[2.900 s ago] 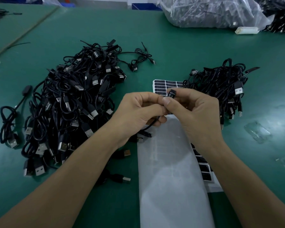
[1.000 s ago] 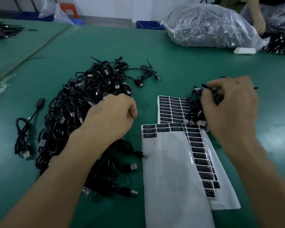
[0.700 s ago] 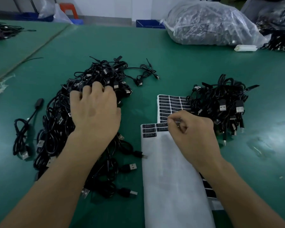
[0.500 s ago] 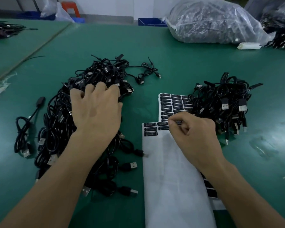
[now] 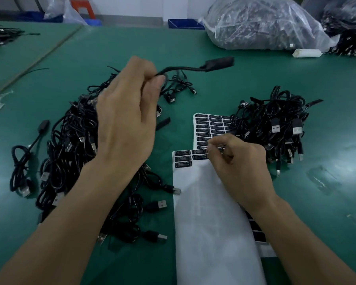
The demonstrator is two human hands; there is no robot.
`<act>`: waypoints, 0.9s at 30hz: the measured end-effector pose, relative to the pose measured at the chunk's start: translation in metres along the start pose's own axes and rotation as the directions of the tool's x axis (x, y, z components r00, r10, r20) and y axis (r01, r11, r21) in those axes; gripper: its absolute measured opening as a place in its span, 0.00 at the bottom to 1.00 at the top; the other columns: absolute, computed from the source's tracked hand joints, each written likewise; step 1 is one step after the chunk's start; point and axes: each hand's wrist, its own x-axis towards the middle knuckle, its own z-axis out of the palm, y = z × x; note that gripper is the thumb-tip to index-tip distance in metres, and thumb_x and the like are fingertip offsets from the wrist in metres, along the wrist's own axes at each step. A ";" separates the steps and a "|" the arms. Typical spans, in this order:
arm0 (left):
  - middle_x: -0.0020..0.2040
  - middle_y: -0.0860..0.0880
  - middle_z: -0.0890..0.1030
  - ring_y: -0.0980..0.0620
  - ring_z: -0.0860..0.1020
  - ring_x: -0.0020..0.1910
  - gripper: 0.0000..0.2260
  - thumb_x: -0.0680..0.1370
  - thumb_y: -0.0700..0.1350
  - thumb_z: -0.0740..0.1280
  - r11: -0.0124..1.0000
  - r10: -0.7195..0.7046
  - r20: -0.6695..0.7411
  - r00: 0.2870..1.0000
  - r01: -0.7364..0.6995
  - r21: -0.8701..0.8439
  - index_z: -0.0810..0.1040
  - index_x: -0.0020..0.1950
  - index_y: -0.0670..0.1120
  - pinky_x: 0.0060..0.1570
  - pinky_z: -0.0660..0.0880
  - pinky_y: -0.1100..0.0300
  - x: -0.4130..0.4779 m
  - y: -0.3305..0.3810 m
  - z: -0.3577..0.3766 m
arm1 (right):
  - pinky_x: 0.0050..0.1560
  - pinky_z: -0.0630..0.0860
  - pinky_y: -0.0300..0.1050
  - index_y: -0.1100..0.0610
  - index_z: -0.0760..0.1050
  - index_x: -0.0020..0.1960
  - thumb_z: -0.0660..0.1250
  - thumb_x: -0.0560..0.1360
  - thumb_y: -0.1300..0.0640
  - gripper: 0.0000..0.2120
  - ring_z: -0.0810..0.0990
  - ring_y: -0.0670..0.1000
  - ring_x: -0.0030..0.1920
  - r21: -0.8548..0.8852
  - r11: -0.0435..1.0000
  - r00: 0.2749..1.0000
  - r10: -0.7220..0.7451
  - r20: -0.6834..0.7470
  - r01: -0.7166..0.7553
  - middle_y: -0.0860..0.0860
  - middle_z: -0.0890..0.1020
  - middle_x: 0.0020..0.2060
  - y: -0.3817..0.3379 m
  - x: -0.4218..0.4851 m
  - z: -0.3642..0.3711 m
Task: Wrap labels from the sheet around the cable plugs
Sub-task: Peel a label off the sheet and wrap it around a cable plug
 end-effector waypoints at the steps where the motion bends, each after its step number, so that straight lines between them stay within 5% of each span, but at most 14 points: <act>1: 0.33 0.41 0.75 0.51 0.72 0.30 0.09 0.85 0.42 0.60 0.997 0.019 0.041 0.999 -0.016 -0.070 0.73 0.48 0.38 0.30 0.68 0.59 0.000 0.003 0.001 | 0.30 0.67 0.40 0.50 0.81 0.53 0.66 0.77 0.51 0.07 0.71 0.44 0.26 0.019 1.000 1.000 0.004 -0.009 -0.004 0.38 0.74 0.27 -0.001 0.000 0.000; 5: 0.31 0.46 0.71 0.47 0.71 0.29 0.07 0.84 0.44 0.60 0.984 0.054 0.291 0.955 -0.001 -0.179 0.73 0.49 0.42 0.28 0.69 0.54 -0.004 0.005 0.005 | 0.35 0.67 0.27 0.39 0.74 0.59 0.68 0.73 0.41 0.15 0.75 0.41 0.32 0.119 0.993 0.999 0.001 -0.040 0.004 0.40 0.76 0.33 -0.004 0.003 -0.002; 9: 0.32 0.47 0.75 0.53 0.73 0.26 0.07 0.84 0.46 0.63 0.956 -0.078 0.449 0.890 0.195 -0.219 0.74 0.45 0.50 0.26 0.71 0.60 -0.006 0.004 0.007 | 0.36 0.70 0.29 0.42 0.65 0.74 0.74 0.68 0.39 0.37 0.77 0.43 0.36 0.354 0.933 0.997 0.074 -0.003 -0.068 0.41 0.80 0.40 -0.004 0.003 -0.005; 12: 0.31 0.59 0.78 0.60 0.74 0.25 0.07 0.82 0.48 0.65 0.932 -0.204 0.521 0.829 0.328 -0.156 0.77 0.45 0.52 0.27 0.68 0.71 -0.008 -0.002 0.011 | 0.37 0.72 0.34 0.40 0.70 0.69 0.75 0.69 0.42 0.30 0.77 0.44 0.36 0.488 0.873 1.000 0.023 -0.001 -0.019 0.46 0.80 0.39 -0.010 0.002 -0.009; 16: 0.33 0.64 0.78 0.62 0.75 0.26 0.05 0.81 0.49 0.68 0.893 -0.319 0.565 0.761 0.440 -0.089 0.80 0.45 0.53 0.27 0.69 0.71 -0.012 -0.012 0.014 | 0.38 0.74 0.32 0.45 0.79 0.53 0.72 0.77 0.54 0.07 0.78 0.41 0.36 0.557 0.831 0.993 0.071 -0.091 -0.008 0.45 0.82 0.37 -0.015 0.004 -0.010; 18: 0.39 0.61 0.81 0.59 0.77 0.25 0.00 0.79 0.49 0.71 0.843 -0.378 0.561 0.737 0.524 -0.120 0.82 0.49 0.54 0.28 0.74 0.65 -0.012 -0.014 0.014 | 0.40 0.75 0.31 0.46 0.80 0.49 0.70 0.78 0.60 0.08 0.79 0.40 0.38 0.540 0.842 0.990 0.095 -0.108 -0.022 0.43 0.83 0.37 -0.016 0.006 -0.010; 21: 0.54 0.58 0.81 0.55 0.82 0.32 0.11 0.75 0.48 0.76 0.826 -0.413 0.574 0.707 0.556 -0.090 0.81 0.55 0.57 0.36 0.77 0.62 -0.012 -0.018 0.013 | 0.46 0.77 0.33 0.47 0.79 0.50 0.72 0.76 0.62 0.11 0.82 0.39 0.44 0.532 0.845 0.981 0.147 -0.129 -0.056 0.40 0.84 0.42 -0.015 0.008 -0.012; 23: 0.55 0.59 0.81 0.55 0.81 0.39 0.15 0.73 0.46 0.78 0.850 -0.406 0.581 0.706 0.525 -0.044 0.81 0.56 0.58 0.43 0.78 0.59 -0.012 -0.021 0.010 | 0.46 0.78 0.33 0.48 0.79 0.50 0.74 0.74 0.62 0.11 0.82 0.40 0.42 0.557 0.827 0.971 0.188 -0.144 -0.077 0.42 0.84 0.41 -0.013 0.008 -0.012; 27: 0.50 0.62 0.79 0.58 0.76 0.42 0.15 0.74 0.40 0.76 0.913 -0.388 0.561 0.731 0.390 0.124 0.80 0.53 0.60 0.40 0.71 0.76 -0.011 -0.017 0.005 | 0.39 0.75 0.30 0.48 0.78 0.46 0.78 0.71 0.59 0.11 0.79 0.39 0.35 0.602 0.789 0.948 0.273 -0.164 -0.123 0.40 0.83 0.35 -0.010 0.010 -0.015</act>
